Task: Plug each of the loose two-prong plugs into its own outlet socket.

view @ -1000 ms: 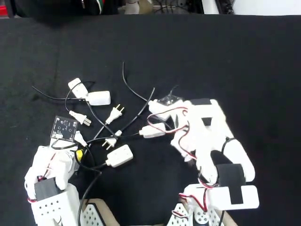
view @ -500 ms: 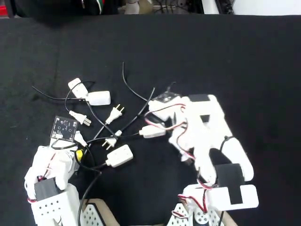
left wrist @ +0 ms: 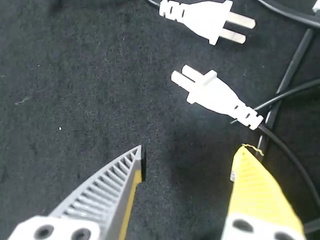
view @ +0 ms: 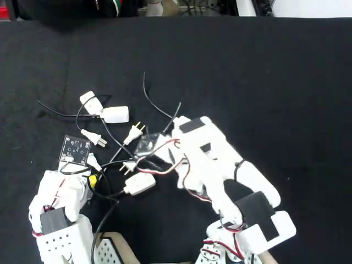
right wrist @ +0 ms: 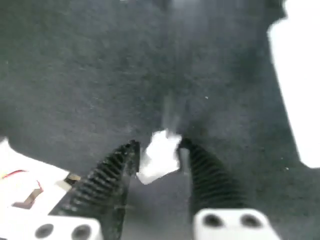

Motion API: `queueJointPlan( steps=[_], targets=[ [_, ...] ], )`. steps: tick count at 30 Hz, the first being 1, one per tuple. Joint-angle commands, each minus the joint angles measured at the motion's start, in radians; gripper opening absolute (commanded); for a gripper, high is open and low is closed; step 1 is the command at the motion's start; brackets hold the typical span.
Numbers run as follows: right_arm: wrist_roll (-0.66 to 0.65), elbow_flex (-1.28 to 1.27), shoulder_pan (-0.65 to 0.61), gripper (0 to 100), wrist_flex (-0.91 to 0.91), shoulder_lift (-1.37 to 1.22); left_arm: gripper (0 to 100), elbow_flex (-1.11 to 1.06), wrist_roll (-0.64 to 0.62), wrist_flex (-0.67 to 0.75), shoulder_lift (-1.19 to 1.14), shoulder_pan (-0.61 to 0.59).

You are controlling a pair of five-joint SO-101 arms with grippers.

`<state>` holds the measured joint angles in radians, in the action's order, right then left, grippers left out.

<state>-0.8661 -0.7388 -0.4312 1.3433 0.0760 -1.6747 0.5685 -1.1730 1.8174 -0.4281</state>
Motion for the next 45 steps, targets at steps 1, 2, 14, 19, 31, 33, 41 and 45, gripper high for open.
queueJointPlan(
  steps=[1,2,14,19,31,33,41,45],
  targets=[
    [-0.035,-0.005,0.071,26.3,-0.041,0.013,29,-0.007,0.009,-0.005,0.003,0.015],
    [-0.035,-0.002,0.078,27.0,-0.041,0.013,29,-0.007,0.009,-0.005,0.003,0.015],
    [0.034,0.002,0.186,26.8,-0.115,0.035,29,-0.007,0.009,-0.005,0.003,0.015],
    [-0.091,0.002,0.362,26.8,-0.181,0.042,29,-0.007,0.009,-0.005,0.003,0.015],
    [-0.178,0.022,0.459,27.0,-0.130,0.096,29,-0.007,0.009,-0.005,0.003,0.015],
    [-0.178,0.021,0.459,26.9,-0.089,0.174,29,-0.007,0.009,-0.005,0.003,0.015],
    [-0.129,-0.352,0.318,18.8,-0.058,0.680,29,-0.007,0.011,-0.005,0.003,0.015],
    [-0.051,-0.596,0.236,18.1,-0.198,0.923,29,-0.007,0.011,-0.005,0.003,0.015]
  ],
)
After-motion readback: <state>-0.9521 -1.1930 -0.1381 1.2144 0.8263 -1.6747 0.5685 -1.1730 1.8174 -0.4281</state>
